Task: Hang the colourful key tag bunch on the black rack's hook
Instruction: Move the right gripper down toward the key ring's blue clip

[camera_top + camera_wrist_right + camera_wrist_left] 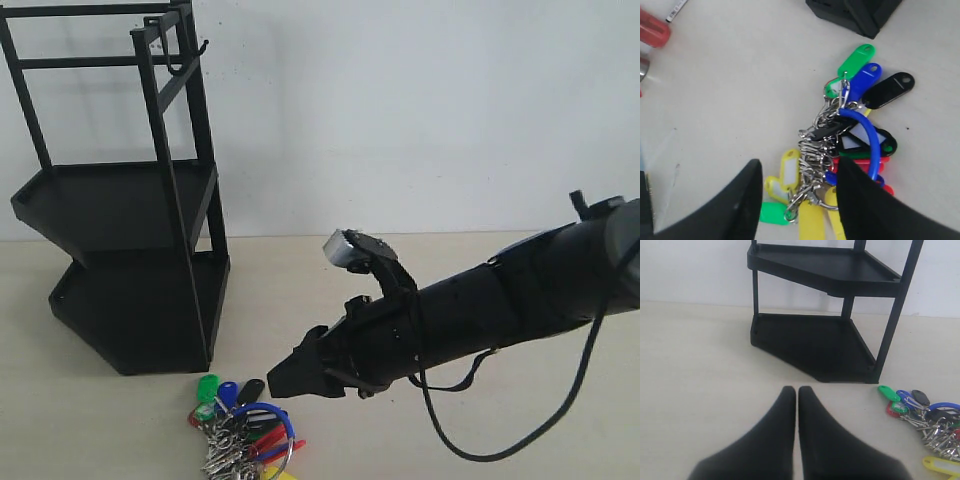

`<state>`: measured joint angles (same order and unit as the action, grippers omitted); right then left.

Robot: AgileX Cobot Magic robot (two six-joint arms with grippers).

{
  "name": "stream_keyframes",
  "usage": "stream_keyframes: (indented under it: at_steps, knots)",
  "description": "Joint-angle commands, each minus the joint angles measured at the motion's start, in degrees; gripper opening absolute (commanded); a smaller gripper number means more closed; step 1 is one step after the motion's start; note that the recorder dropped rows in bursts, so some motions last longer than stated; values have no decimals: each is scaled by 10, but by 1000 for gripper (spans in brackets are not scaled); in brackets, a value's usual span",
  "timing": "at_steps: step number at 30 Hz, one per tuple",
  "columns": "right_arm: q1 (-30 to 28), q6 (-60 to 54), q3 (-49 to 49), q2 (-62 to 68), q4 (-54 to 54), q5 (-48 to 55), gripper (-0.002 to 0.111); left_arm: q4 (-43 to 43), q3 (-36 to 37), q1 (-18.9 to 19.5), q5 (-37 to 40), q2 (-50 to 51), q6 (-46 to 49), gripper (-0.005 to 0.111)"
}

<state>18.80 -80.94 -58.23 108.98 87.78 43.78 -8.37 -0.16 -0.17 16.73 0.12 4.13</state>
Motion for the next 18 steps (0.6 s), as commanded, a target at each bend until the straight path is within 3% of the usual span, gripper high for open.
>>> stream_keyframes:
  at_steps: [1,18]
  knots:
    - [2,-9,-20,32,4,-2,44,3,2,1,-4,-1,2,4]
    - [24,-12,-60,107,14,-50,45,3,2,1,-4,-1,2,4]
